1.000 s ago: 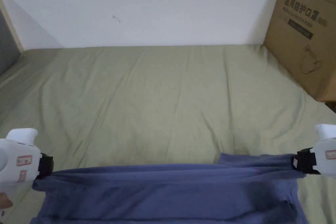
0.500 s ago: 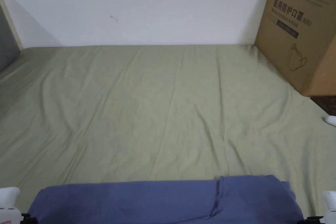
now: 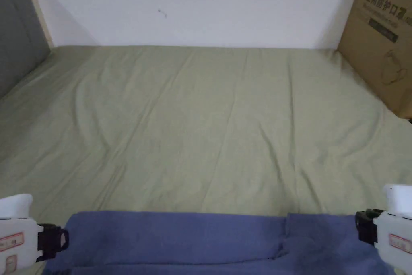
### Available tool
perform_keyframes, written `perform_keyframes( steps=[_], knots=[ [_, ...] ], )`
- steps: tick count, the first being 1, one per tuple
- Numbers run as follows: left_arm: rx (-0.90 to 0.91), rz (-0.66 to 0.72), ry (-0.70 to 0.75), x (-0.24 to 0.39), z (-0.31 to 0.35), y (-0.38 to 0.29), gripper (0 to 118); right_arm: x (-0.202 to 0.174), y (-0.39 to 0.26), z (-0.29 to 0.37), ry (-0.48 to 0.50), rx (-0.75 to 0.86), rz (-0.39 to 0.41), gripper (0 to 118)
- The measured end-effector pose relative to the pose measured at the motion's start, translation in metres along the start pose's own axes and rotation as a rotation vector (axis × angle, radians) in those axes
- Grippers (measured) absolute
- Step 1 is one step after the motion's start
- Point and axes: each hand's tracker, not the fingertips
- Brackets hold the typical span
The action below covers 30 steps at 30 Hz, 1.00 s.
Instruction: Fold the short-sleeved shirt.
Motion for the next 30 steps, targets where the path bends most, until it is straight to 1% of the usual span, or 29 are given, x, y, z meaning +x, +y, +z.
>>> perform_keyframes(
  steps=[1,2,3,4,5,6,7,8,9,10,11,12,13,15,16,17,20,21,23,24,25,26,27,28,29,30],
  knots=[
    [0.01,0.01,0.005,0.002,-0.002,-0.004,0,-0.015,-0.001,-0.002,0.013,0.016,0.042,0],
    [-0.009,-0.017,0.033,0.003,-0.002,-0.009,0,-0.033,-0.004,-0.004,0.021,0.031,0.066,0],
    [-0.003,-0.018,0.018,0.004,-0.002,-0.014,0,-0.048,-0.006,-0.006,0.026,0.041,0.028,0],
    [-0.006,-0.014,0.011,0.002,-0.002,-0.016,0,-0.055,-0.006,-0.017,0.08,0.029,-0.011,0],
    [-0.021,-0.004,-0.006,-0.003,-0.003,-0.018,0,-0.066,-0.007,-0.022,0.161,-0.006,-0.037,0],
    [-0.022,0.027,-0.021,-0.006,-0.002,-0.017,1,-0.077,-0.008,-0.029,0.193,-0.029,-0.048,0],
    [-0.013,0.05,-0.024,-0.01,-0.001,-0.017,1,-0.089,-0.009,-0.032,0.198,-0.03,-0.04,0],
    [-0.001,0.082,-0.034,-0.017,0.0,-0.018,6,-0.099,-0.011,-0.037,0.196,-0.033,-0.002,0],
    [-0.001,0.113,-0.051,-0.024,0.002,-0.018,22,-0.109,-0.012,-0.039,0.196,-0.038,0.027,0],
    [0.016,0.153,-0.062,-0.031,0.005,-0.016,37,-0.116,-0.013,-0.041,0.197,-0.041,0.035,0],
    [0.044,0.205,-0.062,-0.039,0.006,-0.018,53,-0.122,-0.014,-0.043,0.223,-0.05,0.041,0],
    [0.041,0.223,-0.074,-0.046,0.006,-0.018,81,-0.127,-0.015,-0.044,0.248,-0.063,0.042,0],
    [0.031,0.244,-0.076,-0.052,0.005,-0.019,88,-0.13,-0.016,-0.046,0.27,-0.078,0.038,0],
    [0.019,0.301,-0.091,-0.062,-0.001,-0.02,102,-0.137,-0.019,-0.05,0.282,-0.097,0.042,0],
    [0.014,0.301,-0.117,-0.065,-0.006,-0.022,114,-0.14,-0.02,-0.05,0.28,-0.104,0.048,0],
    [0.013,0.322,-0.165,-0.07,-0.011,-0.025,116,-0.143,-0.022,-0.052,0.282,-0.109,0.056,0],
    [-0.065,0.471,-0.282,-0.083,-0.039,-0.032,115,-0.148,-0.026,-0.054,0.293,-0.133,0.07,0],
    [-0.086,0.513,-0.353,-0.086,-0.05,-0.036,115,-0.149,-0.027,-0.055,0.297,-0.14,0.072,0],
    [-0.115,0.601,-0.405,-0.091,-0.069,-0.045,115,-0.15,-0.028,-0.055,0.302,-0.153,0.08,0],
    [-0.117,0.639,-0.429,-0.094,-0.077,-0.049,116,-0.152,-0.03,-0.053,0.302,-0.156,0.085,0],
    [-0.073,0.668,-0.424,-0.097,-0.077,-0.051,116,-0.152,-0.031,-0.052,0.303,-0.159,0.089,0],
    [-0.033,0.74,-0.447,-0.099,-0.074,-0.052,116,-0.153,-0.032,-0.052,0.308,-0.164,0.096,0],
    [-0.008,0.804,-0.49,-0.102,-0.074,-0.054,111,-0.154,-0.034,-0.05,0.311,-0.164,0.102,0],
    [0.008,0.822,-0.502,-0.105,-0.076,-0.055,95,-0.156,-0.035,-0.048,0.309,-0.166,0.104,0],
    [0.001,0.78,-0.432,-0.105,-0.081,-0.053,54,-0.157,-0.036,-0.049,0.31,-0.17,0.105,0],
    [-0.047,0.735,-0.302,-0.104,-0.082,-0.051,6,-0.158,-0.037,-0.049,0.319,-0.177,0.106,0]
  ],
)
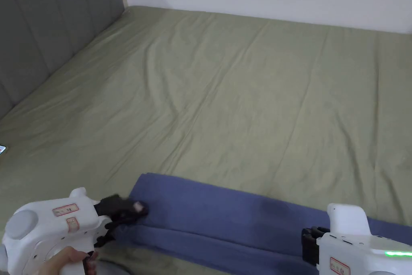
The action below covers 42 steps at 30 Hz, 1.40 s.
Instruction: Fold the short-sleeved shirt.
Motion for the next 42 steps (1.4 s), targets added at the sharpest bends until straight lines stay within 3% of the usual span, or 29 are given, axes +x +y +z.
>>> perform_keyframes(
  steps=[1,2,3,7,11,20,25,29,30,31,33,34,38,39,40,41,42],
  knots=[
    [-0.013,-0.01,0.067,-0.003,-0.007,-0.003,6,-0.001,-0.001,0.0,0.008,-0.003,0.0,0],
    [-0.04,0.027,-0.071,-0.007,-0.01,-0.002,6,-0.002,-0.002,0.001,0.013,-0.004,0.0,0],
    [-0.035,0.039,-0.07,-0.007,-0.006,-0.001,6,-0.003,-0.003,0.003,0.017,-0.005,0.006,0],
    [-0.035,-0.114,0.038,0.022,0.007,-0.001,6,0.001,-0.004,0.01,0.022,-0.001,0.015,0],
    [-0.022,-0.213,0.026,0.072,0.025,-0.013,6,0.012,-0.002,0.021,0.011,0.022,-0.01,0],
    [0.008,-0.765,-0.057,0.236,0.024,-0.075,6,0.051,-0.007,0.052,-0.028,0.068,-0.113,0],
    [-0.134,-0.964,-0.113,0.292,-0.026,-0.148,6,0.078,-0.021,0.071,-0.048,0.088,-0.177,0],
    [-0.286,-1.076,-0.13,0.3,-0.084,-0.212,7,0.098,-0.032,0.081,-0.071,0.094,-0.211,0],
    [-0.332,-1.091,-0.141,0.299,-0.1,-0.222,15,0.102,-0.035,0.082,-0.076,0.094,-0.22,0],
    [-0.368,-1.054,-0.138,0.293,-0.117,-0.23,33,0.106,-0.038,0.082,-0.082,0.089,-0.232,0],
    [-0.454,-0.999,-0.129,0.284,-0.144,-0.243,87,0.112,-0.043,0.083,-0.089,0.08,-0.247,0],
    [-0.479,-0.953,-0.092,0.279,-0.149,-0.246,94,0.115,-0.046,0.085,-0.091,0.078,-0.255,0],
    [-0.471,-0.991,-0.23,0.281,-0.124,-0.237,99,0.123,-0.052,0.088,-0.094,0.077,-0.279,0],
    [-0.456,-0.983,-0.206,0.283,-0.118,-0.23,95,0.124,-0.053,0.087,-0.093,0.075,-0.281,0],
    [-0.39,-0.963,-0.175,0.283,-0.109,-0.219,84,0.125,-0.053,0.086,-0.093,0.073,-0.284,0],
    [-0.34,-0.946,-0.17,0.282,-0.102,-0.208,61,0.124,-0.053,0.085,-0.094,0.073,-0.287,0],
    [-0.303,-0.929,-0.158,0.279,-0.097,-0.199,13,0.124,-0.053,0.083,-0.091,0.075,-0.288,0]
  ],
)
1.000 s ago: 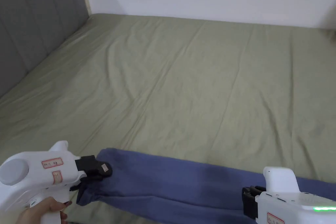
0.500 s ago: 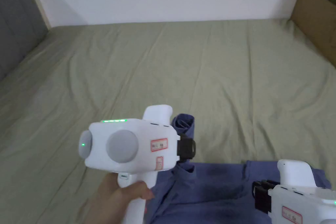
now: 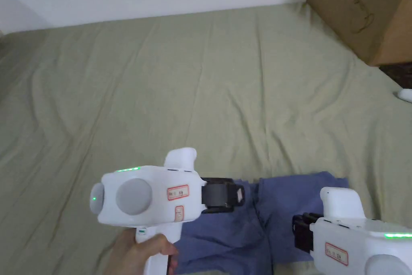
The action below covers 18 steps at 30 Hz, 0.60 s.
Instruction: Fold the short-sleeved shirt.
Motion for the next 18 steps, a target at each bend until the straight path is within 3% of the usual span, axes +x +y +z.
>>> perform_keyframes(
  steps=[1,2,4,6,8,18],
  knots=[
    [0.023,0.032,0.026,-0.01,0.007,0.001,2,-0.001,0.0,0.0,0.005,0.0,-0.001,0],
    [0.041,0.076,0.05,-0.021,0.006,0.0,0,-0.001,-0.001,-0.001,0.009,0.001,-0.001,0],
    [0.048,0.158,0.087,-0.041,0.007,-0.006,0,-0.003,-0.002,-0.003,0.02,-0.003,0.006,0],
    [0.012,0.209,0.035,-0.057,-0.004,-0.017,0,-0.005,-0.003,-0.003,0.023,-0.008,0.013,0],
    [-0.037,0.251,0.016,-0.062,-0.018,-0.027,0,-0.003,-0.002,-0.004,0.06,-0.015,-0.022,0],
    [-0.188,0.163,-0.1,-0.011,-0.083,-0.048,0,0.009,0.0,0.001,0.036,-0.005,-0.042,0]
  ],
)
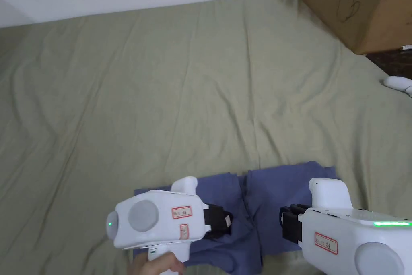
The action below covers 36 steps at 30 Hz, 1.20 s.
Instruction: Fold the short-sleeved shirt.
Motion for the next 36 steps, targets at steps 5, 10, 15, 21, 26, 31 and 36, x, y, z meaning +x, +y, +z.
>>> perform_keyframes(
  steps=[5,10,15,21,26,31,36],
  knots=[
    [-0.016,-0.051,0.018,0.017,-0.005,-0.013,0,0.008,-0.005,0.003,-0.016,-0.008,-0.021,0],
    [-0.039,-0.049,0.001,0.016,-0.009,-0.024,0,0.008,-0.005,0.002,-0.031,-0.013,-0.029,0],
    [-0.057,-0.031,-0.058,0.017,-0.005,-0.031,0,-0.001,-0.005,0.005,-0.019,-0.009,-0.003,0],
    [0.102,0.014,-0.086,-0.014,0.059,-0.012,0,-0.011,0.0,0.007,-0.019,-0.005,0.022,0],
    [0.237,0.199,-0.044,-0.089,0.121,-0.005,8,-0.019,0.0,0.005,-0.015,-0.005,0.049,0],
    [0.246,0.26,0.034,-0.134,0.145,-0.016,115,-0.028,-0.002,-0.002,-0.013,-0.026,0.063,0],
    [0.272,0.389,-0.116,-0.157,0.132,-0.022,116,-0.039,-0.004,-0.006,0.0,-0.046,0.091,0]
  ],
)
